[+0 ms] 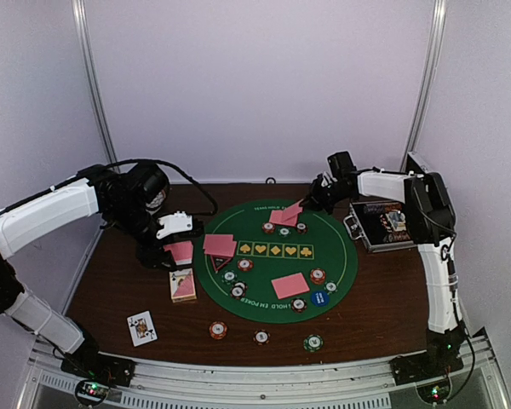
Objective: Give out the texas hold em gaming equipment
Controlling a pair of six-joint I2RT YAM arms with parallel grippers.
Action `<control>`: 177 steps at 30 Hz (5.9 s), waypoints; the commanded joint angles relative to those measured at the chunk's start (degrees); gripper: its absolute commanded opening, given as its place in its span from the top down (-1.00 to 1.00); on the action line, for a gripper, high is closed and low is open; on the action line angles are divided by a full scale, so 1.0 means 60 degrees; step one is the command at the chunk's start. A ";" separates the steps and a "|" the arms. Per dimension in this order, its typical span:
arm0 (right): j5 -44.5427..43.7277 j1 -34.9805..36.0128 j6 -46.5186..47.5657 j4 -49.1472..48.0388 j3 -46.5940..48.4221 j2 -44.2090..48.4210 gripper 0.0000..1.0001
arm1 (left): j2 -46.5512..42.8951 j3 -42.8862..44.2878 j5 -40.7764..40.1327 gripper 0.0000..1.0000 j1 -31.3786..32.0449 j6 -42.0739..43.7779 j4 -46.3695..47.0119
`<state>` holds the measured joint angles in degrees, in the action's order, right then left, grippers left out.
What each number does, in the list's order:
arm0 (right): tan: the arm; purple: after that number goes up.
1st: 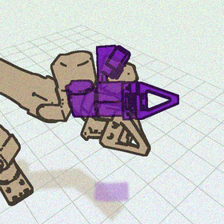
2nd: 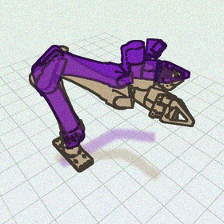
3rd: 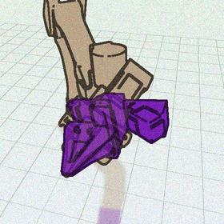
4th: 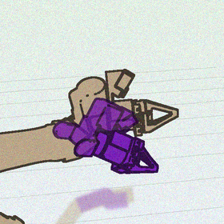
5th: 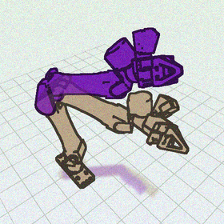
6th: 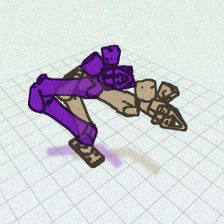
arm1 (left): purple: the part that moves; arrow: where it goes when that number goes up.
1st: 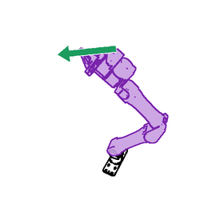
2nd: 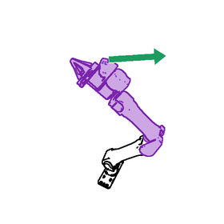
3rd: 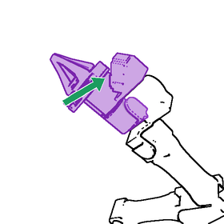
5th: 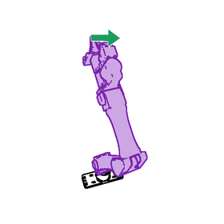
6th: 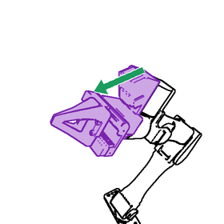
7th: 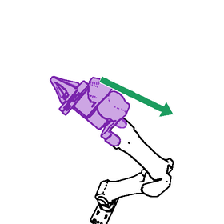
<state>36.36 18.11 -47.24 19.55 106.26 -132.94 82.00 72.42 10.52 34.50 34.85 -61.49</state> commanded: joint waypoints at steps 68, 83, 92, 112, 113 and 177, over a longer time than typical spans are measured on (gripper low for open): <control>0.0033 0.6545 -0.3728 -0.7056 -0.5307 0.3656 -0.66 | -0.0060 0.0331 0.0251 0.55 -0.0023 -0.0435 0.0270; 0.0341 0.6802 -0.4107 -0.7405 -0.3926 0.2446 -0.61 | -0.0065 0.0521 0.0409 0.56 -0.0023 -0.0499 0.0252; 0.0327 0.6870 -0.4443 -0.7756 -0.3280 0.1753 -0.60 | -0.0067 0.0446 0.0418 0.56 -0.0023 -0.0427 0.0255; 0.0396 0.6368 -0.4799 -0.7992 -0.3628 0.1505 -0.31 | -0.0216 0.0410 0.0400 0.55 -0.0023 -0.0335 0.0162; 0.0412 0.6334 -0.4797 -0.8001 -0.3733 0.1569 -0.28 | -0.0209 0.0397 0.0394 0.55 -0.0023 -0.0338 0.0157; 0.1331 0.3977 -0.3715 -0.6208 -0.9686 0.6878 1.00 | -0.0204 0.0117 0.0054 0.56 -0.0023 -0.0052 0.0165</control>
<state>43.62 44.62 -73.78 -23.22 52.71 -95.88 81.43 72.75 10.26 34.57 33.54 -61.52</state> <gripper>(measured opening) 0.018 0.656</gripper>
